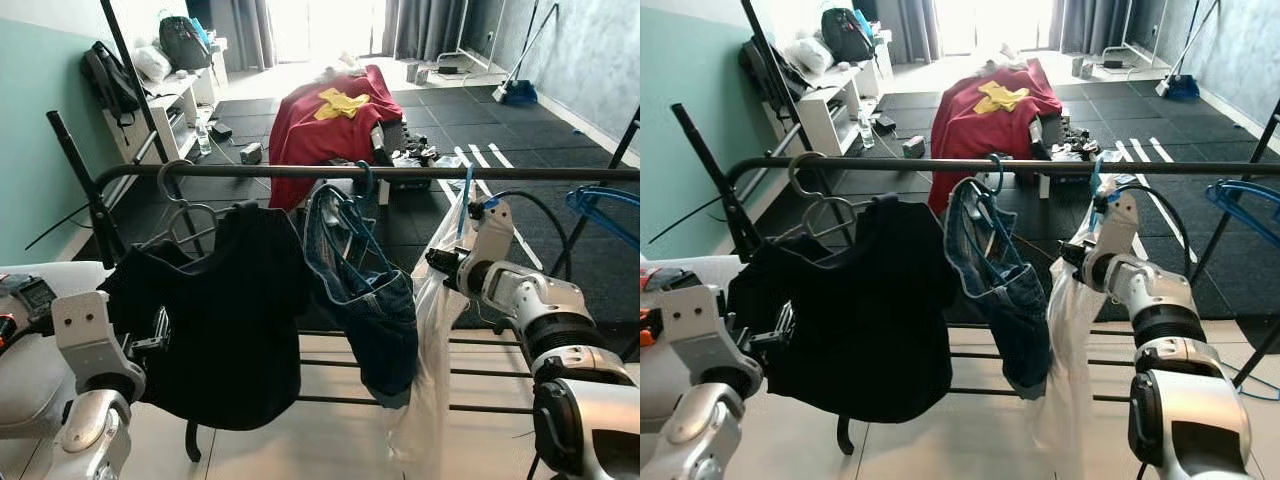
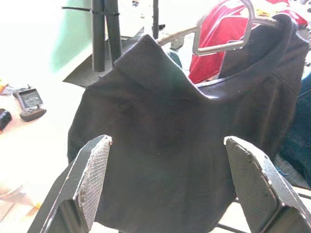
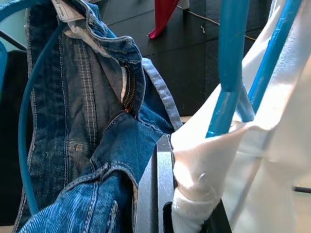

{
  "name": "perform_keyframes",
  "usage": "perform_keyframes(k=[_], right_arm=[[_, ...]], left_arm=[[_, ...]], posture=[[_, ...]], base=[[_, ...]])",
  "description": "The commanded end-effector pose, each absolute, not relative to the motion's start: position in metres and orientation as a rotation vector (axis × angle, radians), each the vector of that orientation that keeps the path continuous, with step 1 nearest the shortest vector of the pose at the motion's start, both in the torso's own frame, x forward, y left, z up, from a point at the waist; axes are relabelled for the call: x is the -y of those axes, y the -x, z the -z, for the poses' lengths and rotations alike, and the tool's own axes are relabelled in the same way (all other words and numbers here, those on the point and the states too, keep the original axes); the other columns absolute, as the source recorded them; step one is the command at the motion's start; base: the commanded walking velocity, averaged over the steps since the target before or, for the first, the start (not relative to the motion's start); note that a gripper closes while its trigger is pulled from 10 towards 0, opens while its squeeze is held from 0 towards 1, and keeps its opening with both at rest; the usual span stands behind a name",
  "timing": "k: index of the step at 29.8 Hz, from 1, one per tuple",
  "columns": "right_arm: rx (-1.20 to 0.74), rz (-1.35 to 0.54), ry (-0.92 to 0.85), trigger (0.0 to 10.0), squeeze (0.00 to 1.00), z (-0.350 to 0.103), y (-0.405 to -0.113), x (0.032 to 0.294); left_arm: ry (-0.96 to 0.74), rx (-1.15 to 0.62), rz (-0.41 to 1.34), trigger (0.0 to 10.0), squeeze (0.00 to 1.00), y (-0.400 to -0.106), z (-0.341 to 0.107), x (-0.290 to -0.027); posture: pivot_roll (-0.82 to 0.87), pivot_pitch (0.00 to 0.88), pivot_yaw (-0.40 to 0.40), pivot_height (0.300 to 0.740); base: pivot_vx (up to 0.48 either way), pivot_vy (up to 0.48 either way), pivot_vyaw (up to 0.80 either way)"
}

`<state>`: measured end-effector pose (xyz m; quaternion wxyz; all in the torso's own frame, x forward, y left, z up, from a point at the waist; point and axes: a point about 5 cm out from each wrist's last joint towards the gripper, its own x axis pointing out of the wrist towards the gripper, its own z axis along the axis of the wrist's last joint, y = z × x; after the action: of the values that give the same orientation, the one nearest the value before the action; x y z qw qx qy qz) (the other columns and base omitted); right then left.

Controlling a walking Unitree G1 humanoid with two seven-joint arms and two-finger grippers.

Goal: Hang hanger

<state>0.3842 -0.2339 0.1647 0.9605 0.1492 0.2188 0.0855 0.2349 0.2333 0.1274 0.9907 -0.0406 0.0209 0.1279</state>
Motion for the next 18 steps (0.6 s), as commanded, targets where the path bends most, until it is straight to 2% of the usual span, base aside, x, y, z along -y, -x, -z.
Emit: perform_keyframes(k=[1,5,9,11,12,13,16,18], right_arm=[[-0.391,-0.194,-0.279,10.0,0.00,-0.178,-0.390,0.231],[-0.403,-0.213,-0.268,10.0,0.00,-0.177,-0.391,0.227],[-0.492,-0.357,-0.179,10.0,0.00,-0.162,-0.389,0.205],[-0.492,-0.357,-0.179,10.0,0.00,-0.162,-0.389,0.205],[-0.511,-0.378,-0.137,10.0,0.91,-0.154,-0.386,0.202],[-0.515,-0.365,-0.103,10.0,1.00,-0.149,-0.384,0.206],[-0.490,-0.295,-0.074,10.0,1.00,-0.145,-0.381,0.218],[-0.395,-0.088,-0.042,10.0,1.00,-0.143,-0.371,0.253]], left_arm=[[0.049,-0.053,-0.275,10.0,0.00,-0.230,-0.129,-0.241],[0.045,-0.056,-0.279,10.0,0.00,-0.230,-0.129,-0.242],[0.042,-0.060,-0.280,10.0,0.00,-0.230,-0.131,-0.241],[0.042,-0.060,-0.280,10.0,0.00,-0.230,-0.131,-0.241],[0.051,-0.061,-0.273,10.0,0.00,-0.230,-0.131,-0.239],[0.065,-0.061,-0.260,10.0,0.00,-0.230,-0.130,-0.236],[0.091,-0.055,-0.217,10.0,0.00,-0.231,-0.130,-0.232],[0.159,-0.035,-0.104,10.0,0.00,-0.232,-0.130,-0.222]], posture=[[0.00,0.000,0.076,0.736],[0.00,0.000,0.080,0.736],[0.01,0.000,0.078,0.736],[0.01,0.000,0.078,0.736],[0.01,0.000,0.078,0.736],[0.00,0.000,0.077,0.736],[-0.01,0.000,0.077,0.736],[-0.05,0.000,0.084,0.736]], base=[[0.000,0.000,0.00],[0.000,0.000,0.00],[0.000,0.000,0.00],[0.000,0.000,0.00],[0.000,0.000,0.00],[0.000,0.000,0.00],[0.000,0.000,0.00],[0.000,0.000,0.00]])
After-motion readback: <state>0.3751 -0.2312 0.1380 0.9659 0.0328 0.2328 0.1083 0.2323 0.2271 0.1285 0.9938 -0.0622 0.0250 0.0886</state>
